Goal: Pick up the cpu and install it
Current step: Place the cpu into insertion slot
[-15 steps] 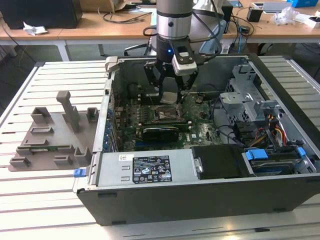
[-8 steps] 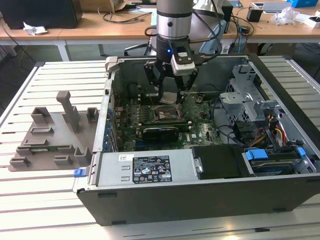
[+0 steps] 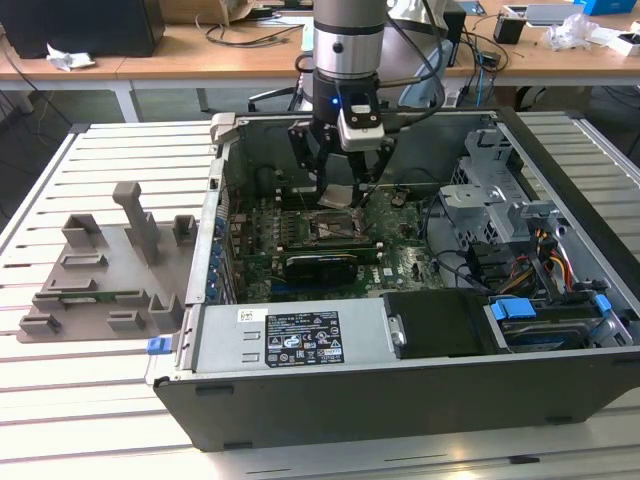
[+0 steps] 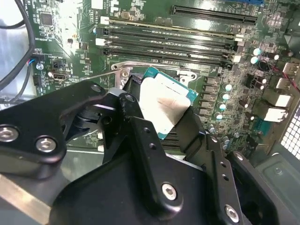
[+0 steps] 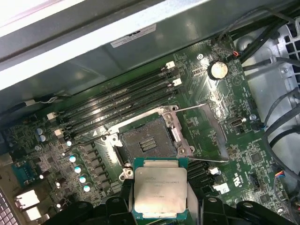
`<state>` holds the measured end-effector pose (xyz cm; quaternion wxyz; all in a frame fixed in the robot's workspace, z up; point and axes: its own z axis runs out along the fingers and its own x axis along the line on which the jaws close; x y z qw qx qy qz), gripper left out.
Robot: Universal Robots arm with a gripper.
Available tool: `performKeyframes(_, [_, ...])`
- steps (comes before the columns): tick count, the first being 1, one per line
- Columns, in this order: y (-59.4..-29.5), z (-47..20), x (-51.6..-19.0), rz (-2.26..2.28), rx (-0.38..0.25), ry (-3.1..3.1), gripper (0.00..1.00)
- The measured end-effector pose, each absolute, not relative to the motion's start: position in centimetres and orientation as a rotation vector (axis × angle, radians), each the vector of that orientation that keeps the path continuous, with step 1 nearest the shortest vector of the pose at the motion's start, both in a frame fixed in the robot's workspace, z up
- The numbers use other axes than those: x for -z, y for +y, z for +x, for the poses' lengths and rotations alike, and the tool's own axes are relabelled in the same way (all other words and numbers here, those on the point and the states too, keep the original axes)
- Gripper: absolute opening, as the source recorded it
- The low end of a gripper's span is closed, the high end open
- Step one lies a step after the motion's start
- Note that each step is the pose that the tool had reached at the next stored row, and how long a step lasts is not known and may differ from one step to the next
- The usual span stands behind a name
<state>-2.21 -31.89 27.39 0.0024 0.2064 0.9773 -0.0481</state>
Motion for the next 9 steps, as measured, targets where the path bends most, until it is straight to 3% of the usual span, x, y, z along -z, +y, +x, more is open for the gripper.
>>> performKeyframes(9, [-31.89,-2.21,-27.38,0.742,0.158,3.046,0.54])
